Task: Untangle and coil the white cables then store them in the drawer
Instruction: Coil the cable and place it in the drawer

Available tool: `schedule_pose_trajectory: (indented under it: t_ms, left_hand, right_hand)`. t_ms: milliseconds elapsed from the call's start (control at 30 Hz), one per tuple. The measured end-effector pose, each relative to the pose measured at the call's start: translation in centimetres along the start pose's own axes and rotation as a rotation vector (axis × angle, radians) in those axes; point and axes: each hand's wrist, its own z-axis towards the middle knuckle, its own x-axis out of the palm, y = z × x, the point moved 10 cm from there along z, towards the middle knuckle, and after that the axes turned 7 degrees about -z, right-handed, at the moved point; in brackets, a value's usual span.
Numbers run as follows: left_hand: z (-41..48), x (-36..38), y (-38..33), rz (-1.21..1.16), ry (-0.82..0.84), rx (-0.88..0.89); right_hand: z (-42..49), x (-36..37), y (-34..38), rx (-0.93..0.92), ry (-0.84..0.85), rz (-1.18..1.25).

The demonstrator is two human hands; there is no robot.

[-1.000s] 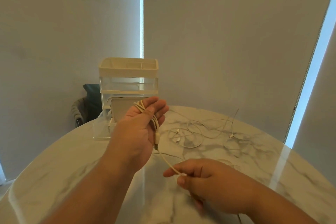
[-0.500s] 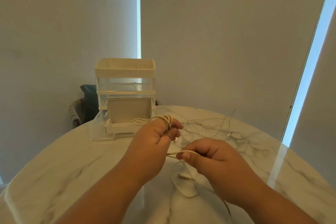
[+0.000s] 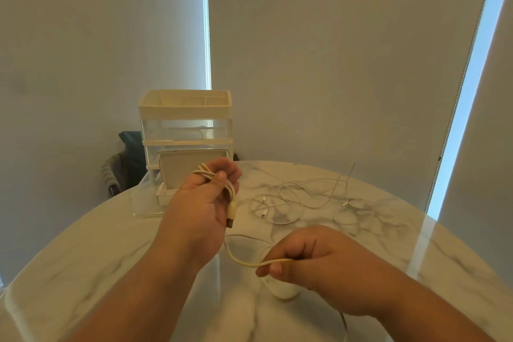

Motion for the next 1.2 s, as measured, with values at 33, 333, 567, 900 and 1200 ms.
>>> schedule_pose_trajectory:
  t_ms: [33, 333, 567, 900, 1200]
  left_hand:
    - [0.2, -0.4, -0.1, -0.042, -0.025, 0.002]
    - [-2.4, 3.3, 0.7, 0.644, 0.322, 0.028]
    - [-3.5, 3.5, 4.0, 0.755, 0.426, -0.186]
    - [-5.0, 3.8, 5.6, 1.031, 0.598, -0.271]
    - [-6.0, 4.3, 5.8, 0.532, 0.616, -0.502]
  right_hand:
    - [0.0, 0.2, -0.2, 0.009, 0.004, -0.014]
    - [-0.5, -3.8, 0.7, -0.108, -0.431, 0.255]
    - [-1.7, -6.2, 0.8, -0.083, -0.657, 0.108]
    - [-1.9, -6.7, 1.0, -0.127, -0.72, 0.008]
    - [1.2, -2.1, -1.1, -0.16, -0.248, 0.317]
